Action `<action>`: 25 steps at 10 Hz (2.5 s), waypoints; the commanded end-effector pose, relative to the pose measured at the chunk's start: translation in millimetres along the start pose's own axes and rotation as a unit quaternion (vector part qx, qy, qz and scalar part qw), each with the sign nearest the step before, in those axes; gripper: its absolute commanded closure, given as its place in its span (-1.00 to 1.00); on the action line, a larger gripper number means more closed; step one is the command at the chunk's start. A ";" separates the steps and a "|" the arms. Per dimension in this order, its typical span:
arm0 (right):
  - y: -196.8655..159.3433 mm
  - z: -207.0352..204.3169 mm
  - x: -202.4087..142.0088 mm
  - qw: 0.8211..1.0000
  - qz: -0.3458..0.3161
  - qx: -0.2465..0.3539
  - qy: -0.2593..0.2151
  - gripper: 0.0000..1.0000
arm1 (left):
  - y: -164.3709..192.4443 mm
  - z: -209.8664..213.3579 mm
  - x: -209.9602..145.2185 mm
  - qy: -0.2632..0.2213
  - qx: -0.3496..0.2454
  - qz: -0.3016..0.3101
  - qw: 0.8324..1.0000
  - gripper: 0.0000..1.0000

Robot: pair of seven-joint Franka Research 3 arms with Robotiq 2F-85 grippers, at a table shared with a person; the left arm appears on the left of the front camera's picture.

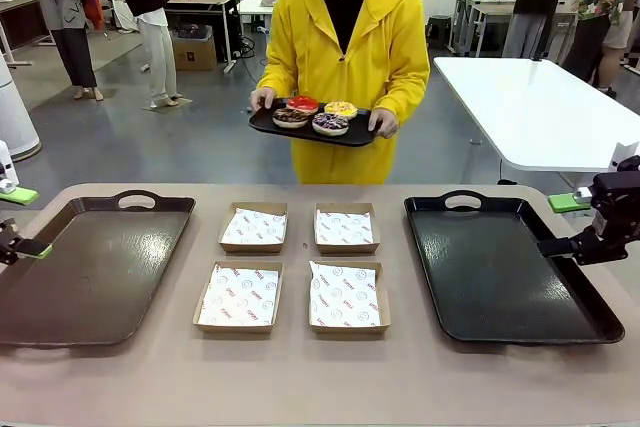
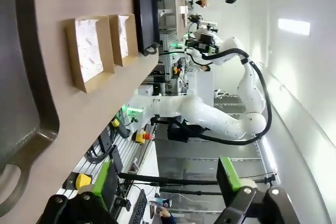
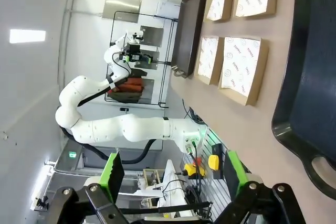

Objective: Individually package the donuts and arrange them on the tray.
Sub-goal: Pick up one Paper togo box.

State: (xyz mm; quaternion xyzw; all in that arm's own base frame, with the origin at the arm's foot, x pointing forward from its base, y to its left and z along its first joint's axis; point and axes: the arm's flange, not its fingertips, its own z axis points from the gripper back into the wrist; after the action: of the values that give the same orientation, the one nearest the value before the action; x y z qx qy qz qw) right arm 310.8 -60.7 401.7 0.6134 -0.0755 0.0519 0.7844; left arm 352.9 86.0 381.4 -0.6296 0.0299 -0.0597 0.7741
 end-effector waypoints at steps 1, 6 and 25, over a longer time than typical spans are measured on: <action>8.5 -38.2 -44.8 1.000 0.013 -0.012 0.002 -1.00 | -10.9 -0.5 -1.6 -0.004 0.017 -0.006 1.000 -1.00; 0.0 0.0 0.0 1.000 0.000 0.000 0.000 -1.00 | 0.0 0.0 0.0 0.000 0.000 0.000 1.000 -1.00; 0.0 0.0 0.0 1.000 0.000 0.000 0.000 -1.00 | 1.1 -0.8 0.7 0.000 0.003 0.001 1.000 -1.00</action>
State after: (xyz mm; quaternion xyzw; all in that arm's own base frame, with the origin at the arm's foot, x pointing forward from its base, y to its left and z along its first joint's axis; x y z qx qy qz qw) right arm 310.9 -59.7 402.8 0.6112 -0.0762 0.0539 0.7860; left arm 353.6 85.3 380.1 -0.6275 0.0305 -0.0585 0.7758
